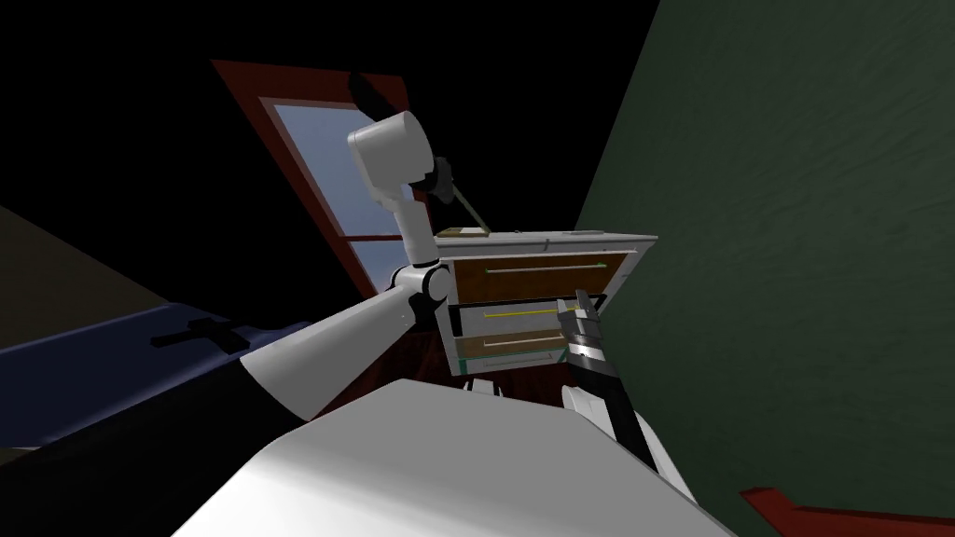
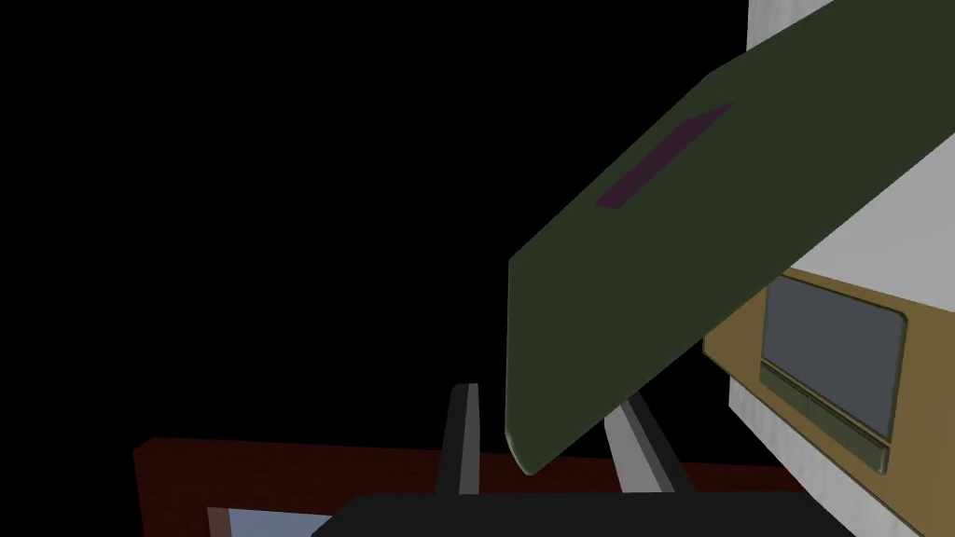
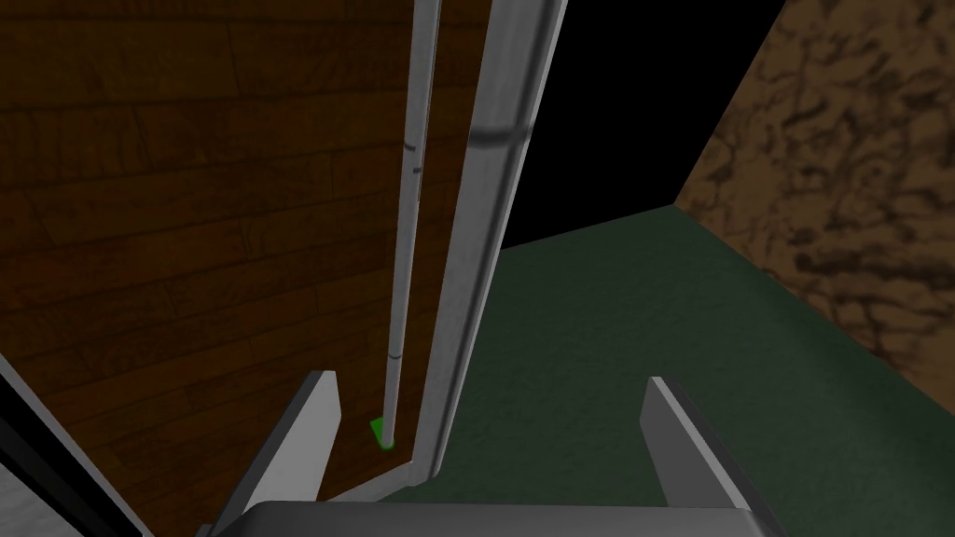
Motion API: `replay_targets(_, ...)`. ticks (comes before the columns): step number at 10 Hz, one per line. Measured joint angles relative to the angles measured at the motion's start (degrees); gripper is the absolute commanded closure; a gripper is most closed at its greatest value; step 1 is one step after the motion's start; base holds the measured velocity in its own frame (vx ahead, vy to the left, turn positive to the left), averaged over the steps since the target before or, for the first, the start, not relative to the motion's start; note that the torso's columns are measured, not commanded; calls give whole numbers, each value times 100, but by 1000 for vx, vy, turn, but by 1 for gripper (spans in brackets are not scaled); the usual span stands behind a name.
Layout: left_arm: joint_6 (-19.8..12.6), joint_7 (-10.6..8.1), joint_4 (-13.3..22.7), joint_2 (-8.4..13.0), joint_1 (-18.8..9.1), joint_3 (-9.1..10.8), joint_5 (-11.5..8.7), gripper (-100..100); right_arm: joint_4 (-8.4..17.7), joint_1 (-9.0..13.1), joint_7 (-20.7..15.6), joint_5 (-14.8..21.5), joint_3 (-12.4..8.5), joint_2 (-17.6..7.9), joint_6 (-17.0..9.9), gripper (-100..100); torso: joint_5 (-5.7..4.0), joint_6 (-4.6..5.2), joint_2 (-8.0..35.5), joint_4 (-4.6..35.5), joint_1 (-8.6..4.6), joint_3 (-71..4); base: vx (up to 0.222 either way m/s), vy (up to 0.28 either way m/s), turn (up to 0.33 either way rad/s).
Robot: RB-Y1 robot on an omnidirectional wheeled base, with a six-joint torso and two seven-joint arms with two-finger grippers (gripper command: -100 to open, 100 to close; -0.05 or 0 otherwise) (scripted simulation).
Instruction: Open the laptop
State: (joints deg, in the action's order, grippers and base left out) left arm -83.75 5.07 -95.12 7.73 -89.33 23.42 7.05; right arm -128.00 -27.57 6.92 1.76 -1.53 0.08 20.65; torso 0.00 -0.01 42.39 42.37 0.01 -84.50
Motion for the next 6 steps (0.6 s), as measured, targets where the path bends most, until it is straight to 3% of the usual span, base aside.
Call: replay_targets(6,762,-539,-46,-111,577,344,-141,100,0,0,0,0,0,0,0,0,1,-2,1,0,2,1,-44,4,4)
